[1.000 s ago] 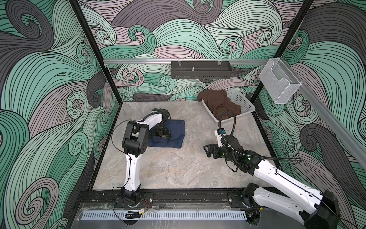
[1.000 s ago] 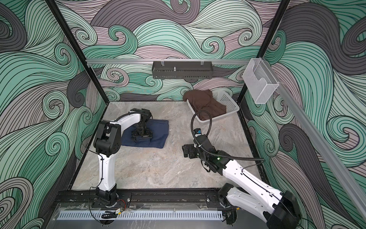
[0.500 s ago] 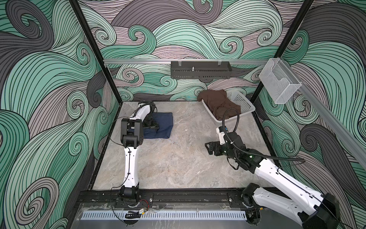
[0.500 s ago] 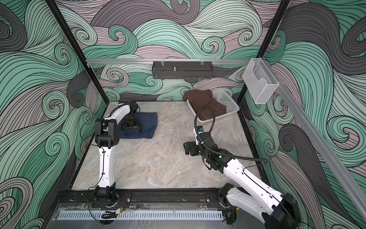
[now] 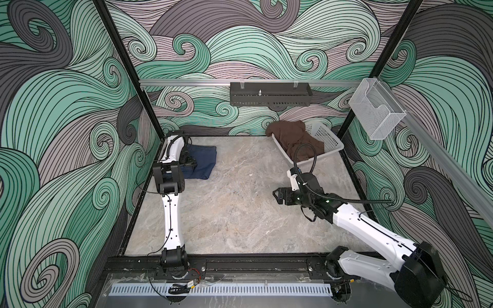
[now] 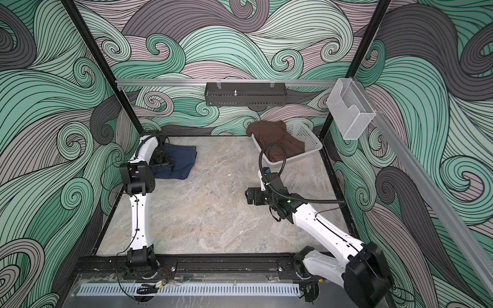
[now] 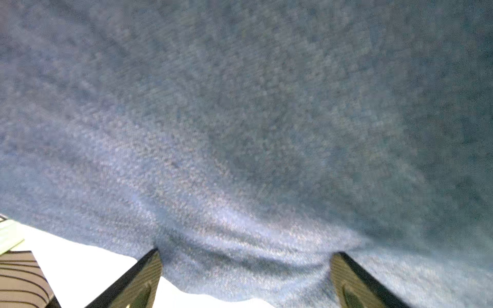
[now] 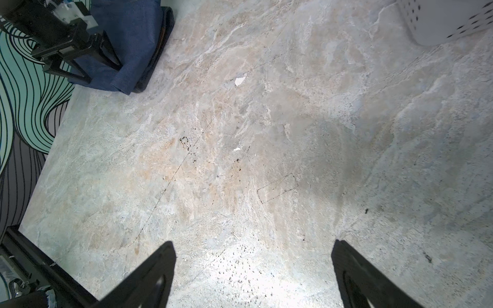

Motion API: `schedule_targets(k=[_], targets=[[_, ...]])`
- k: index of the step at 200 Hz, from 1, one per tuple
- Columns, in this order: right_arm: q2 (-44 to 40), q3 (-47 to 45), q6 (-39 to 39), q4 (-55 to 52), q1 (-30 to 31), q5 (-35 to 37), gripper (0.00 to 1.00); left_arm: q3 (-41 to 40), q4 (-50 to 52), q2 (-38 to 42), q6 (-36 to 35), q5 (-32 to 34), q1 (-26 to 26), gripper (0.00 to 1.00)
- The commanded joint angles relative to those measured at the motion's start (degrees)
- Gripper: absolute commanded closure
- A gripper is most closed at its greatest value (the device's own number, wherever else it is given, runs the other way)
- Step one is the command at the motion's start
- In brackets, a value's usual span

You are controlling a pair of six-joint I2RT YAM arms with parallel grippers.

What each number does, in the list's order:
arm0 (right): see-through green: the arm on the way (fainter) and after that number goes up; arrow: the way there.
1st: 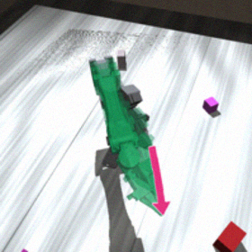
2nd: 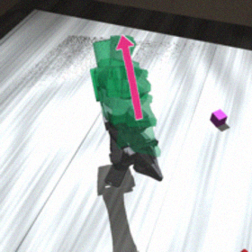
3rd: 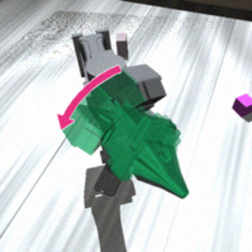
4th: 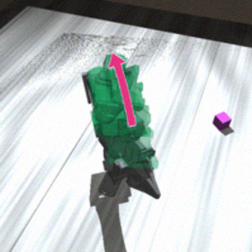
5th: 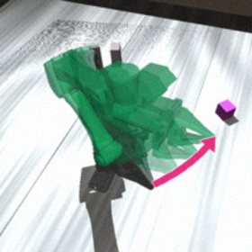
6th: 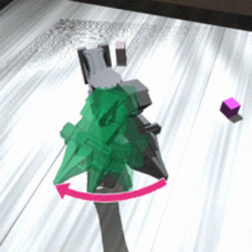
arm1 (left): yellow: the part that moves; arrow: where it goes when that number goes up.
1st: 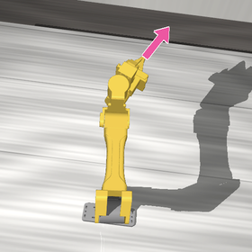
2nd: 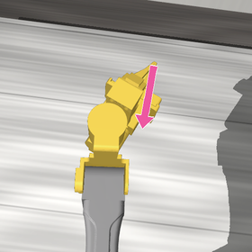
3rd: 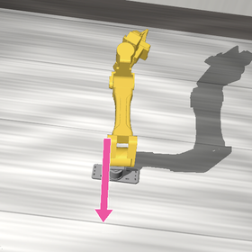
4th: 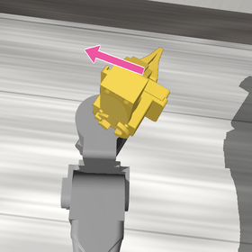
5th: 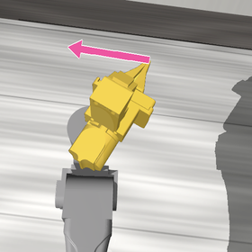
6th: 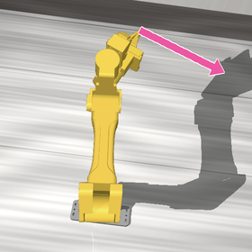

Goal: Fold and stack the trousers
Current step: Move the trousers to the top-left of the table.

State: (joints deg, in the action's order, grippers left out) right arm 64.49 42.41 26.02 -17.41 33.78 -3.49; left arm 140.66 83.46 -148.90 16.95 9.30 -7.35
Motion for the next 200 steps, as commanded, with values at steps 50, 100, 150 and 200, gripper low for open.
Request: schedule_targets(k=[50, 100, 150, 200], targets=[[5.33, 3.11, 0.59, 2.95, -0.66, -1.77, 0.08, 14.00, -1.26, -8.01, -4.87, 4.41, -4.04, 0.01], [8.03, 4.45, 1.03, 3.61, -0.82, -2.60, 0.09, 14.95, -2.83, -8.06, -5.92, 5.00, -5.17, 0.01], [7.66, 4.83, 1.38, 3.84, -0.79, -2.90, 0.09, 9.67, -8.16, 0.48, -6.56, -2.93, -4.11, 0.01], [3.15, 4.26, 2.80, 2.09, -0.77, -1.73, 0.08, 4.84, -11.62, 9.23, -4.46, -13.80, -0.75, 0.01]])
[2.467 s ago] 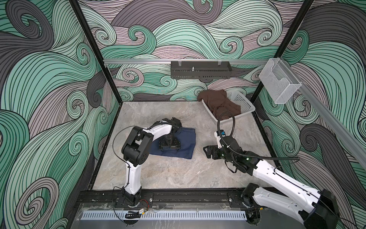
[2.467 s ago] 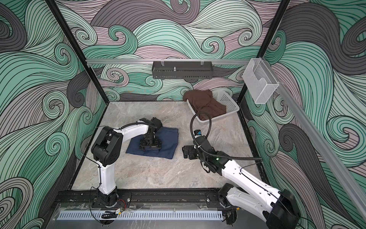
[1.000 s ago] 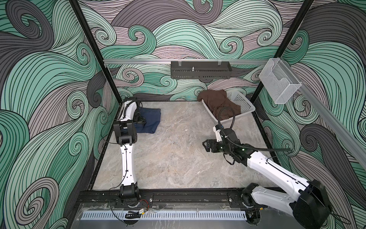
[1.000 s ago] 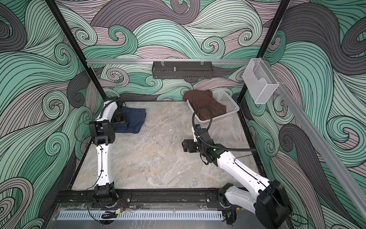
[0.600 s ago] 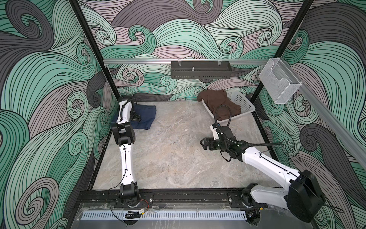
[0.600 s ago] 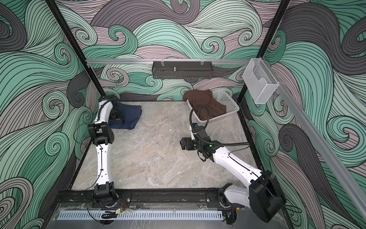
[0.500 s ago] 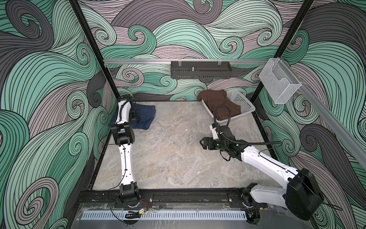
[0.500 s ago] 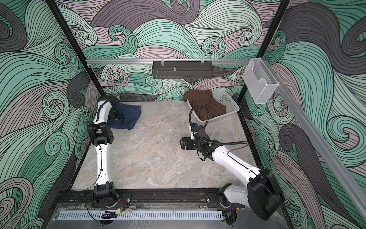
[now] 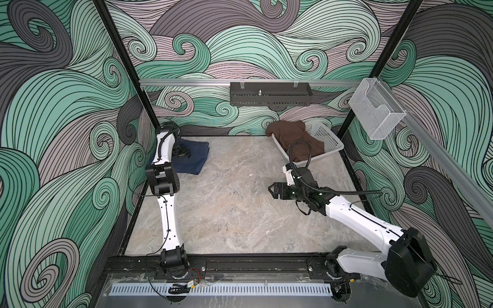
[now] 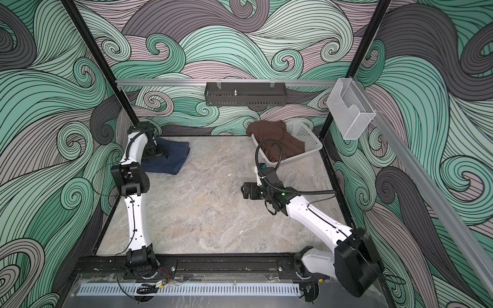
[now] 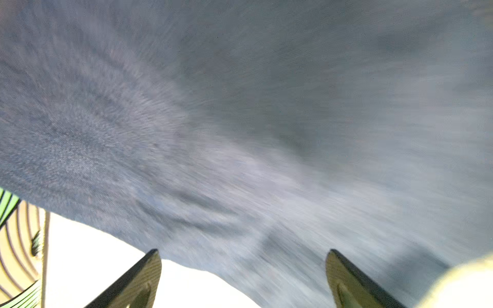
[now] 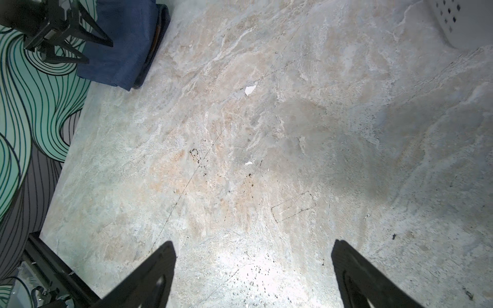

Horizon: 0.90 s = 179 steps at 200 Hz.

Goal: Fold and stack the trousers
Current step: Move the trousers to the top-left of the table, then reset both arms

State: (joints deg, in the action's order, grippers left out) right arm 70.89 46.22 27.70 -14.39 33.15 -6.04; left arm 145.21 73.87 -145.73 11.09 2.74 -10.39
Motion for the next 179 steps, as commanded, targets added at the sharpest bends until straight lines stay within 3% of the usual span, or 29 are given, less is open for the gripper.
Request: schedule_targets(k=[1, 71, 93, 113, 143, 179], targets=[[-3.51, 0.45, 1.23, -1.13, -0.13, 0.78, 0.08, 0.32, -2.00, 6.16, 1.53, -7.41, 2.34, 0.01], [-13.70, -2.52, 1.28, -4.65, -0.18, 5.88, 0.08, -9.59, 0.14, 22.16, 3.67, -12.65, 7.84, 0.02], [-17.21, -5.72, -0.12, -2.00, -0.26, 11.34, 0.09, -26.85, -9.09, 35.80, 3.30, -10.46, 10.60, 0.03], [-20.83, -9.80, -5.41, 3.02, -0.22, 17.73, 0.09, -47.44, -25.50, 51.55, 4.30, -12.00, 10.77, 0.03], [-25.96, -15.42, -15.35, 10.09, -0.87, 27.93, 0.05, -74.49, -50.09, 73.74, 6.08, -7.51, 10.57, 0.01], [-31.61, -26.79, -25.76, 26.17, -2.92, 39.92, 0.01, -90.93, -60.34, 83.32, 4.99, 1.51, 10.48, 0.01]])
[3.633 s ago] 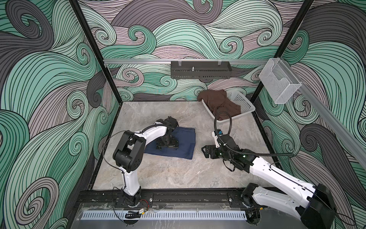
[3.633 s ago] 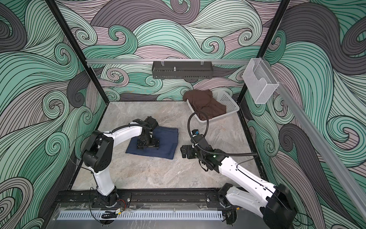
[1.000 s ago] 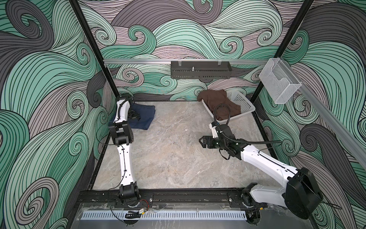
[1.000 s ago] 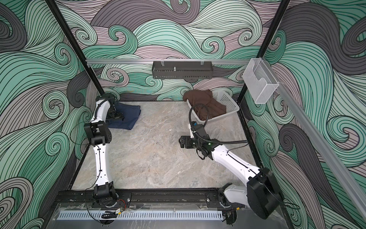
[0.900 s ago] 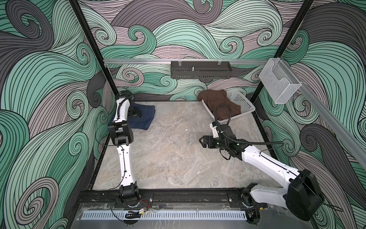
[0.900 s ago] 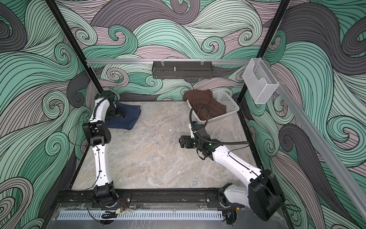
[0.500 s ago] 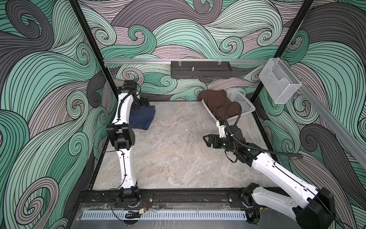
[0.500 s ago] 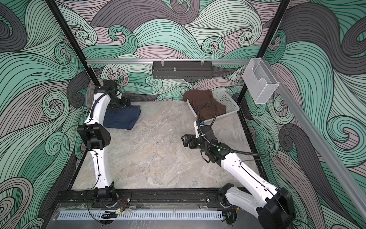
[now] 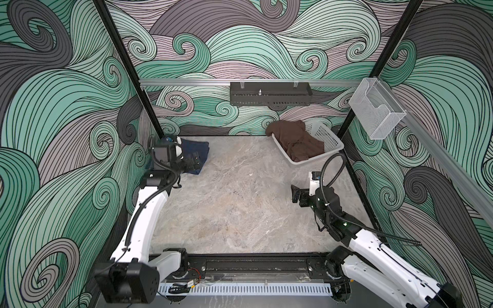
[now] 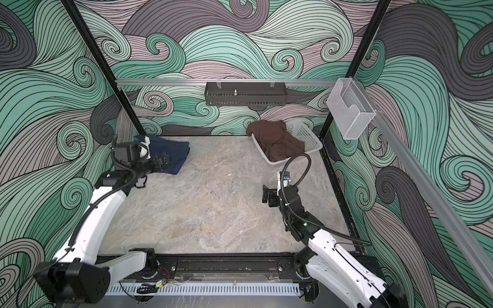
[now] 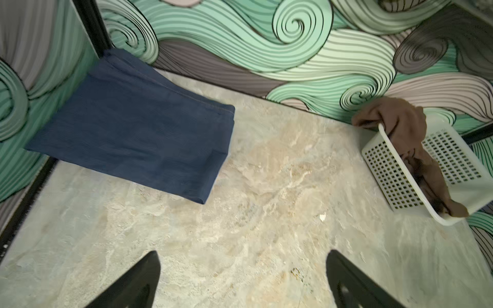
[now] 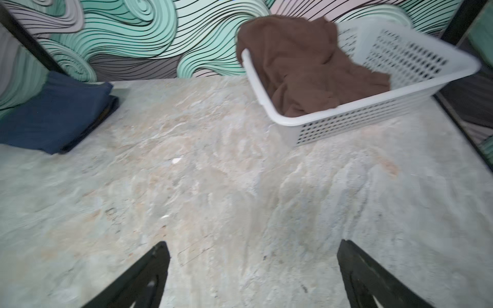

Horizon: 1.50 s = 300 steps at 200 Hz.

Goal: Fold and stack the trousers
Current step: Reset both arms

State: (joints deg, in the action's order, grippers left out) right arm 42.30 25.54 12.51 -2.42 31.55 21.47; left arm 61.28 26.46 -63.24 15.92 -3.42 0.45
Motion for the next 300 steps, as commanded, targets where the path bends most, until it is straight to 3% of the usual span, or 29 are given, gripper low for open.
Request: schedule_targets(k=[1, 19, 48, 76, 112, 147, 162, 173, 190, 207, 223, 253, 265, 300], targets=[[-3.11, -6.51, -10.92, 14.76, -1.41, 12.78, 0.01, -7.29, -13.02, 0.97, 0.25, 8.01, -0.36, 0.01], [-4.46, -10.49, -14.34, 20.99, -5.00, 16.41, 0.01, -11.52, -13.16, 2.13, 2.64, 15.37, -0.38, 0.01], [-0.21, -14.89, -10.83, 28.74, -13.58, 15.82, 0.01, -16.53, -14.58, 2.81, 3.72, 22.30, -0.42, 0.01], [14.52, -15.42, -8.16, 41.67, -19.94, 12.99, 0.01, -20.92, -18.62, 0.58, 6.49, 30.50, -0.39, 0.01], [33.16, -10.95, -11.07, 55.37, -22.54, 9.92, 0.01, -26.26, -26.82, -1.33, 5.99, 35.97, -0.38, 0.01], [40.69, -9.55, -10.00, 60.39, -27.58, -0.16, 0.01, -30.26, -35.42, -4.62, 2.62, 36.03, -0.97, 0.01], [40.12, -8.45, -11.08, 56.57, -27.83, -4.60, 0.01, -31.42, -39.30, -6.32, 1.14, 35.41, -1.24, 0.01], [42.37, -8.82, -11.92, 59.49, -27.84, -6.79, 0.01, -32.50, -42.71, -7.49, 0.16, 34.71, -1.41, 0.01], [47.96, -9.56, -12.91, 68.37, -28.02, -8.41, 0.01, -34.07, -48.30, -9.36, -1.52, 33.04, -1.68, 0.01], [44.31, -7.02, -12.46, 57.42, -28.23, -9.45, 0.01, -35.00, -52.93, -11.84, -3.25, 31.33, -1.94, 0.01], [46.82, -6.54, -12.95, 60.98, -28.13, -9.85, 0.01, -35.10, -56.24, -13.84, -4.92, 29.16, -2.15, 0.01], [46.43, -3.79, -12.79, 54.76, -28.28, -10.23, 0.01, -34.33, -63.40, -21.96, -8.88, 23.54, -2.56, 0.01], [45.80, -3.09, -12.69, 52.23, -28.27, -10.18, 0.01, -31.80, -58.17, -22.30, -8.65, 21.39, -2.47, 0.01], [45.92, -3.29, -12.67, 52.67, -28.30, -10.11, 0.01, -35.65, -67.48, -24.49, -11.56, 17.24, -2.37, 0.01]])
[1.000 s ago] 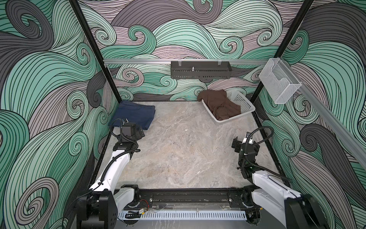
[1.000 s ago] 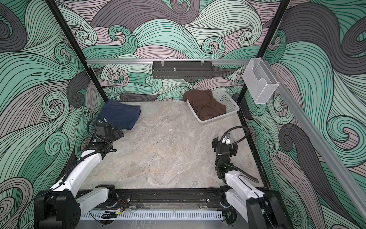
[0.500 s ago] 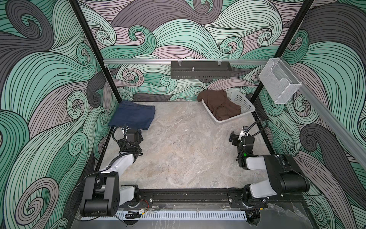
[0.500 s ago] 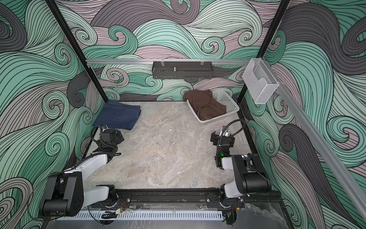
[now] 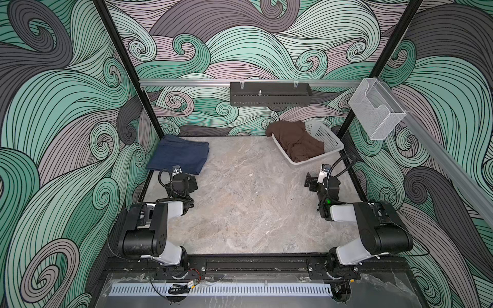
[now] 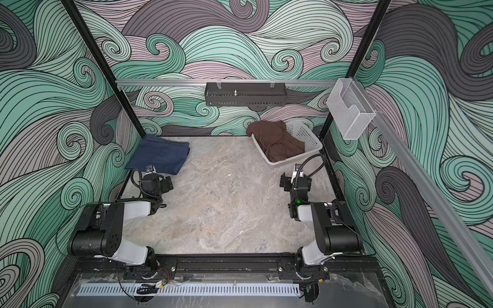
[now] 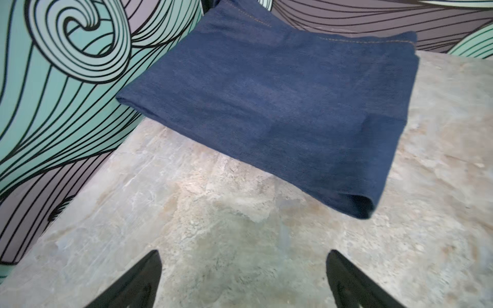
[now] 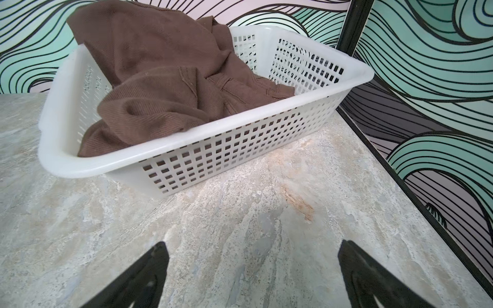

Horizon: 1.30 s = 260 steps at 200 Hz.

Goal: Fold and stack the trousers
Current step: Reset both arms

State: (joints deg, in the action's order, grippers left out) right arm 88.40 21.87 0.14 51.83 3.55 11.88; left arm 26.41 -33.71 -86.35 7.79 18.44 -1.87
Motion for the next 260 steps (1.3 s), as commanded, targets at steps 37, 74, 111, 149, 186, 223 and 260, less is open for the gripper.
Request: schedule_targets(k=[37, 74, 111, 149, 186, 223, 260], targets=[[-0.25, 0.36, -0.32, -1.50, -0.30, -0.49, 0.01, -0.02, -5.40, -1.12, -2.81, -4.42, -0.06, 0.01], [-0.29, 0.29, -0.41, -1.47, -0.30, -0.46, 0.01, 1.05, -3.75, -1.48, -5.77, -12.28, -0.44, 0.01], [-0.21, 0.45, -0.41, -1.63, -0.30, -0.54, 0.01, 1.02, -3.64, -1.30, -5.69, -12.37, -0.56, 0.01], [-0.08, 0.60, -0.40, -1.74, -0.30, -0.58, 0.01, 0.83, -3.88, -1.15, -5.69, -12.37, -0.59, 0.01], [-0.10, 0.63, -0.41, -1.80, -0.28, -0.54, 0.01, 0.83, -3.82, -1.13, -5.74, -12.37, -0.59, 0.01], [-0.11, 0.58, -0.41, -1.82, -0.26, -0.56, 0.01, 0.79, -3.82, -1.13, -5.77, -12.37, -0.59, 0.01], [-0.15, 0.68, -0.41, -1.77, -0.30, -0.54, 0.01, 0.81, -3.82, -1.15, -5.73, -12.37, -0.59, 0.01]])
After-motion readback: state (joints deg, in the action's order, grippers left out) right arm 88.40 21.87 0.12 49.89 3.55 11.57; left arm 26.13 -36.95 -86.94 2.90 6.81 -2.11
